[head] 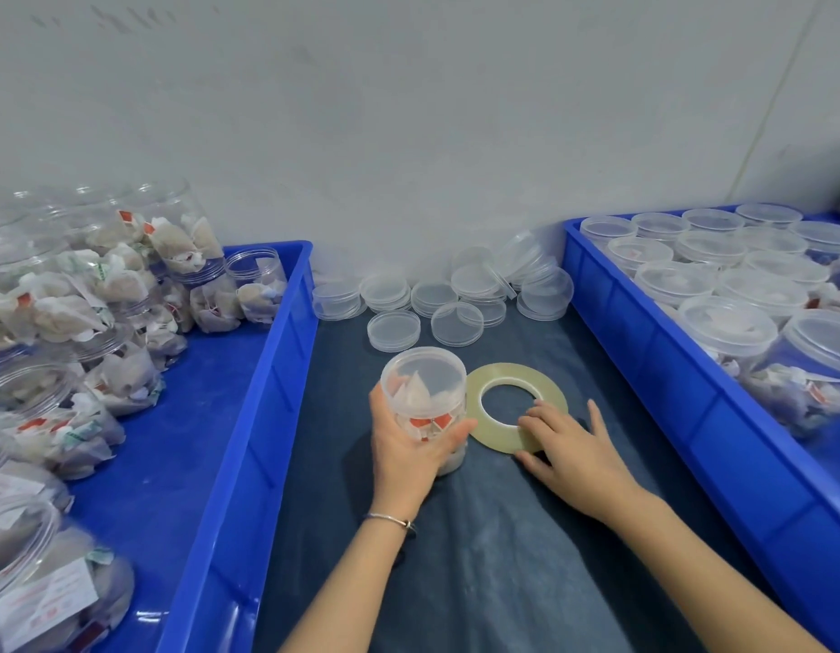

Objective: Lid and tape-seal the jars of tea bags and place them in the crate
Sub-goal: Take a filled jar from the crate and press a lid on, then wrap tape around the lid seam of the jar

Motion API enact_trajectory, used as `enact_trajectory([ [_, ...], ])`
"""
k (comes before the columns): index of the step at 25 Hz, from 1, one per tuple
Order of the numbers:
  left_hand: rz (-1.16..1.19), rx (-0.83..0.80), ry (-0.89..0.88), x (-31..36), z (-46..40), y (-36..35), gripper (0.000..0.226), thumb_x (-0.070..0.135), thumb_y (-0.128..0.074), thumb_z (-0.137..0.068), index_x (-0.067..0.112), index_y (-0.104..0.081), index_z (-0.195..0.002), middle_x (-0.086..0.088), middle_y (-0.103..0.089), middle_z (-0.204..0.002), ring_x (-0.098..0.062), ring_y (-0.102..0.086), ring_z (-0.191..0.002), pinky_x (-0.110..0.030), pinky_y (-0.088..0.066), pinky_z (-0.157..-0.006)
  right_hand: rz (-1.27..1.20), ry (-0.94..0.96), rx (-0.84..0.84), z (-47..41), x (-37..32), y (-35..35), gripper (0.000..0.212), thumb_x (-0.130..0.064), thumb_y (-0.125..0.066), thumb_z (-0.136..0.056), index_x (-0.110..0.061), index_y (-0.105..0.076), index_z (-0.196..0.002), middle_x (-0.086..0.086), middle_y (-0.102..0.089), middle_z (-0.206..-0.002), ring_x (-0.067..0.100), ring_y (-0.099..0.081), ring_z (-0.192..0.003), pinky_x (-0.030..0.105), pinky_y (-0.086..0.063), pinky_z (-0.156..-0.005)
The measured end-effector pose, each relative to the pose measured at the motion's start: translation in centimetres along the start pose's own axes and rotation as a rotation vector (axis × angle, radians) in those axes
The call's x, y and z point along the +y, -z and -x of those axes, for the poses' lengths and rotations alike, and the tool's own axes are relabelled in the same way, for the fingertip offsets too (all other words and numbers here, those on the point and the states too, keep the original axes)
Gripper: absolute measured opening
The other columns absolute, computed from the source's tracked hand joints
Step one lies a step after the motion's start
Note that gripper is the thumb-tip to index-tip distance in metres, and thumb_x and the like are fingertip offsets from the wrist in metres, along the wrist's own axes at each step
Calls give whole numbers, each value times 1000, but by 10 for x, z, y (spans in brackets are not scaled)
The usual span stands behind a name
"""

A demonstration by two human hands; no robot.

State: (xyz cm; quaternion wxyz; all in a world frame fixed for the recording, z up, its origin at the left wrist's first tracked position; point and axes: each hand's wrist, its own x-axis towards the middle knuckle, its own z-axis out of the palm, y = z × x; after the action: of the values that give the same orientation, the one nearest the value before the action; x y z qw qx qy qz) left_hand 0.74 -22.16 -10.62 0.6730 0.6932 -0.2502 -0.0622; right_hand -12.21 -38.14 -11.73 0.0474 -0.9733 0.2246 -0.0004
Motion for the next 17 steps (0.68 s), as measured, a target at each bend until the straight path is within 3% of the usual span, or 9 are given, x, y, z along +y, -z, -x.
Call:
enact_trajectory([
  [2,19,-38,1,5,0,2,97,40,-85,-48,24,-38,-131,6,-46,-131,-3,-48,-121,-25,-42,-102,83,54,113,6,1,2,43,-56,-35,-95,-26,-47,-124,-12,-45,-126,5,-38,-128,48,3,-117],
  [4,5,-9,-5,11,4,7,105,40,-82,-57,19,-26,-143,3,-33,-141,-6,-36,-132,-25,-33,-107,-33,42,183,14,-5,8,37,-57,-36,-94,-25,-48,-106,-11,-54,-102,9,-51,-100,31,-22,-106],
  [5,-24,69,-56,17,8,10,98,43,-77,-64,19,-27,-144,3,-32,-142,-7,-36,-132,-25,-33,-107,-180,1,221,20,-10,14,34,-56,-38,-92,-24,-47,-97,-11,-57,-90,11,-52,-85,28,-34,-86],
  [6,-51,156,-155,24,12,14,81,43,-69,-72,18,-33,-140,4,-37,-138,-9,-41,-129,-27,-35,-105,-362,-50,258,25,-14,20,30,-54,-40,-92,-24,-45,-91,-10,-58,-77,12,-52,-72,28,-35,-69],
  [8,-83,192,-380,43,19,13,43,30,-58,-86,16,-49,-125,6,-50,-121,-13,-53,-113,-28,-44,-95,-704,-102,337,35,-21,33,26,-46,-44,-92,-23,-45,-82,-10,-52,-58,8,-44,-53,24,-34,-53],
  [10,-140,7,-493,66,28,4,30,24,-49,-93,16,-54,-122,11,-53,-117,-10,-54,-108,-21,-44,-92,-886,-82,407,43,-30,43,26,-40,-46,-93,-19,-47,-78,-11,-47,-51,6,-39,-47,17,-32,-48],
  [13,-259,-321,-396,83,35,-9,46,41,-38,-100,21,-37,-142,19,-38,-142,8,-31,-132,-11,-28,-107,-942,12,469,54,-48,57,39,-54,-40,-84,-16,-49,-82,-11,-48,-52,5,-41,-48,15,-32,-48],
  [15,-282,-411,-353,83,35,-11,53,46,-33,-96,29,-24,-145,29,-23,-144,20,-15,-133,-2,-15,-107,-938,42,491,58,-54,61,44,-59,-39,-81,-16,-49,-83,-11,-48,-54,7,-41,-49,15,-32,-48],
  [17,-293,-388,-372,83,36,-9,51,43,-36,-95,29,-26,-143,30,-22,-142,23,-14,-131,-1,-14,-105,-905,42,491,60,-56,63,45,-61,-39,-79,-17,-47,-82,-12,-49,-56,7,-41,-49,15,-32,-48],
])
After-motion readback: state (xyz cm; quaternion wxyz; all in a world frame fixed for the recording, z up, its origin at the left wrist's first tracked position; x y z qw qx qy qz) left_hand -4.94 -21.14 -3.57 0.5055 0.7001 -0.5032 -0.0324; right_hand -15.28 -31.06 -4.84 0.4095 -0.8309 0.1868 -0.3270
